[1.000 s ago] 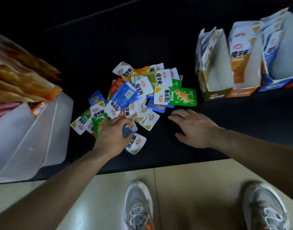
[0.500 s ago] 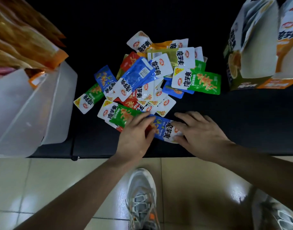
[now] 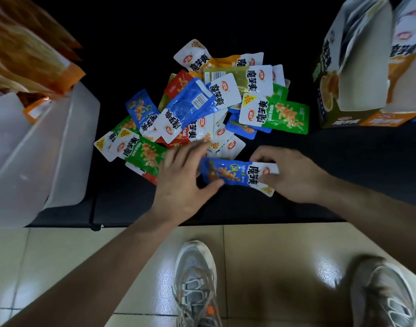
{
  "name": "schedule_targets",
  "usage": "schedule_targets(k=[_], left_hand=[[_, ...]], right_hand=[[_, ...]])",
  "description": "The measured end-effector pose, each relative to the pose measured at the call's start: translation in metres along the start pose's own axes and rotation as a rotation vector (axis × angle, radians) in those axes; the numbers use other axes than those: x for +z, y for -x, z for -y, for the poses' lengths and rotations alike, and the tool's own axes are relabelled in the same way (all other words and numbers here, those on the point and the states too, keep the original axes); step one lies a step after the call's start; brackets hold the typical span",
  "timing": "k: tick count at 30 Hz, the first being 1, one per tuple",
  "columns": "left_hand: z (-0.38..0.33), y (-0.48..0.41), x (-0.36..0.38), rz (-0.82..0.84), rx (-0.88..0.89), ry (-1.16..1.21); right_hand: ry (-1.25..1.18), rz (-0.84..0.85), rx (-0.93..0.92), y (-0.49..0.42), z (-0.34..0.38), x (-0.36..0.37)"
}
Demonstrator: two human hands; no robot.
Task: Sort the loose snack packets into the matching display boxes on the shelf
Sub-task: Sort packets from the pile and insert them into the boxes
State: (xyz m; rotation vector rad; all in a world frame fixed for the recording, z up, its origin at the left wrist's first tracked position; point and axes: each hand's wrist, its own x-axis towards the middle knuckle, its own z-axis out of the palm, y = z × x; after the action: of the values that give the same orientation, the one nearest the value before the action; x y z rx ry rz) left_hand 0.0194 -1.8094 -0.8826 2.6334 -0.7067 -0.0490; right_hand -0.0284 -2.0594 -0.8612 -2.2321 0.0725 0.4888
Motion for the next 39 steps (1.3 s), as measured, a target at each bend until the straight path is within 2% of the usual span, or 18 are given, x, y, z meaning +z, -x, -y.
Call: schedule_targets(k=[3,5,6,7,9,11,12,15,18,20,23,30,32,33,36,37,39], left_hand=[[-0.031,-0.014,-0.002,0.170,0.042,-0.045],[-0.037,-0.017,0.001,0.264,-0.064,0.109],[-0.035,-0.017,0.003,0.280,-0.154,0.264],[-0.029,-0.015,0.005,0.271,-0.256,0.413],[-0.017,-0.011,0.006,0.215,-0.409,0.582],[-0.007,-0.007,0.005,0.165,-0.467,0.628],[-0.005,-0.005,0.004,0.147,-0.495,0.657],[-0.001,-0.003,0.004,0.113,-0.567,0.736],[-0.004,-0.007,0.006,0.098,-0.597,0.746],[-0.008,-0.011,0.008,0.083,-0.594,0.742],[-0.012,-0.014,0.008,0.085,-0.594,0.769],[-0.008,-0.011,0.010,0.070,-0.590,0.759],[-0.012,-0.016,0.010,0.051,-0.585,0.758],[-0.016,-0.019,0.009,0.050,-0.580,0.767],[-0.021,-0.024,0.007,0.062,-0.567,0.799],[-0.020,-0.024,0.006,0.059,-0.567,0.810],[-0.016,-0.021,0.007,0.050,-0.580,0.817]], right_hand=[[-0.065,-0.010,-0.036,-0.010,0.006,-0.011],[-0.198,-0.074,-0.013,-0.016,0.009,-0.009],[-0.140,-0.131,-0.019,-0.017,0.008,-0.008],[0.027,-0.163,-0.044,-0.019,0.005,-0.007],[0.450,-0.086,-0.105,-0.020,-0.010,-0.003],[0.675,0.040,-0.100,-0.015,-0.027,0.006],[0.717,0.053,-0.098,-0.009,-0.033,0.011],[0.688,-0.059,-0.092,0.011,-0.037,0.017],[0.726,-0.173,-0.140,0.008,-0.033,0.007],[0.780,-0.114,-0.121,-0.012,-0.029,-0.006],[0.813,0.009,0.013,-0.031,-0.032,-0.013],[0.927,-0.187,0.156,0.025,-0.030,0.006],[0.902,-0.282,0.084,0.011,-0.024,-0.004],[0.870,-0.248,0.024,0.000,-0.021,-0.009],[0.854,0.020,-0.085,-0.027,-0.026,-0.011],[0.877,0.064,-0.084,-0.028,-0.031,-0.008],[0.876,0.036,-0.089,-0.017,-0.038,0.000]])
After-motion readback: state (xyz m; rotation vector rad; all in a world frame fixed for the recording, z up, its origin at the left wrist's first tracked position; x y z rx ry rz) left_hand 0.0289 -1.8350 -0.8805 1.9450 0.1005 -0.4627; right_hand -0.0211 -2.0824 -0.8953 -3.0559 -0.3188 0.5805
